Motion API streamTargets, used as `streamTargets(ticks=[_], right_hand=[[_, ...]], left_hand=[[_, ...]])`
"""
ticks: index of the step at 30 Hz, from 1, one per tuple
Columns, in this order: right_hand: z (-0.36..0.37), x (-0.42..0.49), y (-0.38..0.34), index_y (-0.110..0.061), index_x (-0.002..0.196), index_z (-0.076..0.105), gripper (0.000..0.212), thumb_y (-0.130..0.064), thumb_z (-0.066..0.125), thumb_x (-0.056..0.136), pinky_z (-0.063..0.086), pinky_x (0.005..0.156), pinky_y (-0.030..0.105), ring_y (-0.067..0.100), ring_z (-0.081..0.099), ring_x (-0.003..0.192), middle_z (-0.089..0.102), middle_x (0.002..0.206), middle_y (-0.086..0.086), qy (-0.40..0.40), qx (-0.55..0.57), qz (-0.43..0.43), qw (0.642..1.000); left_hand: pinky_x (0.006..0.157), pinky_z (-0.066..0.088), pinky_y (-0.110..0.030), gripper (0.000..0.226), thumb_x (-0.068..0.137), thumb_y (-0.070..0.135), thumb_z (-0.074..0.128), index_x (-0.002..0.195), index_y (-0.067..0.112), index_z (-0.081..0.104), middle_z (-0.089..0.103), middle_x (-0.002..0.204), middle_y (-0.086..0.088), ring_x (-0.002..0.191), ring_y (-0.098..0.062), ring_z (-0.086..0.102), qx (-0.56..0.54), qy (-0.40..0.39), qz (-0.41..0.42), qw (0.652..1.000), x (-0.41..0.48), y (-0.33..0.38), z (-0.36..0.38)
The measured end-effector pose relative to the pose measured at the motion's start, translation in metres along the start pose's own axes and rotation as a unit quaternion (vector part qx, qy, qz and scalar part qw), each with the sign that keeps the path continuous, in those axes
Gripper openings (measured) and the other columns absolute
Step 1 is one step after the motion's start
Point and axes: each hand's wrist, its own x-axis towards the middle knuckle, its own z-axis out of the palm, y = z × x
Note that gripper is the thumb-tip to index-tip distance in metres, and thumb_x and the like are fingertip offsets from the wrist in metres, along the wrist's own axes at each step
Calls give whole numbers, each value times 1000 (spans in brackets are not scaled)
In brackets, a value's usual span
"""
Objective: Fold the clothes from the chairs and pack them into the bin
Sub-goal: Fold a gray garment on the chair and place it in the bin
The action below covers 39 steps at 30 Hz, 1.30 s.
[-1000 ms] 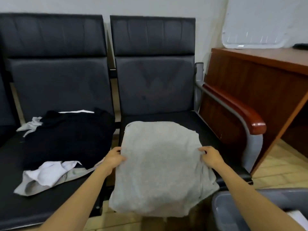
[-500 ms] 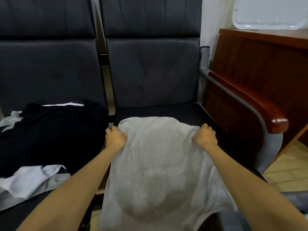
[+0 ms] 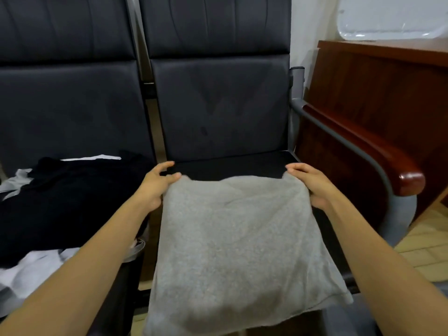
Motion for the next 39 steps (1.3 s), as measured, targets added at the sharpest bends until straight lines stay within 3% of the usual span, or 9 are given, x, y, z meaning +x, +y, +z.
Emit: streamTargets(ticks=[4,12,15,20,25,33,35,37,39], right_hand=[[-8,-19,-18,-15,100,72,22,-3,55,94,55,75,34,24,64,99,67,107,8,-80,-99,20,992],[6,-13,-35,-21,109,69,25,-12,48,99,45,87,19,3,57,101,64,107,-13,138,-17,-292,946],[8,15,-10,-18,120,63,33,-5,42,99,41,98,26,14,54,113,59,126,-1,165,-154,-271,936],[17,43,44,-23,148,29,54,-17,47,98,27,113,49,36,18,142,3,160,7,-8,-546,-15,837],[42,12,82,-28,144,36,42,-33,28,103,13,116,48,25,14,144,19,157,2,-40,-598,-114,793],[48,-14,102,-34,148,31,81,-76,6,83,2,118,44,7,14,145,25,153,-20,-176,-602,-277,728],[47,2,99,-27,138,50,57,-59,29,95,18,117,34,4,33,137,43,144,-16,-201,-545,-297,758],[48,26,89,-14,109,68,36,-37,42,101,43,96,36,22,58,113,66,117,3,-49,-407,-234,882],[52,53,79,-10,105,65,28,-31,47,99,47,84,38,29,58,103,63,107,11,117,-363,-177,907]], left_hand=[[74,56,-31,35,93,-1,53,120,19,64,66,118,-9,101,-23,66,21,-143,-47,988,-25,25,-8],[99,45,-30,43,100,12,48,140,30,47,49,131,11,116,-9,52,4,-32,190,981,-2,51,9],[105,40,-30,48,99,7,49,143,26,43,38,146,7,131,-15,43,112,-39,189,975,26,28,10],[114,23,-44,70,96,22,55,152,27,14,-23,157,-8,145,-37,3,507,-5,50,860,23,-31,37],[114,20,-33,48,103,23,35,147,4,27,20,153,-13,140,-31,22,580,-98,173,790,-42,-89,67],[119,-11,-39,70,96,62,9,153,25,-7,-18,159,-12,146,-25,-17,637,-42,83,765,-36,-111,52],[119,-10,-40,71,96,62,9,154,25,-6,-16,159,-12,147,-26,-16,636,-31,82,766,-25,-109,53],[119,-8,-41,70,96,61,10,154,24,-3,-14,159,-14,147,-27,-14,638,-21,92,765,-19,-108,55],[119,-8,-41,69,97,61,10,154,24,-2,-12,160,-14,147,-28,-14,637,-13,96,764,-17,-110,57]])
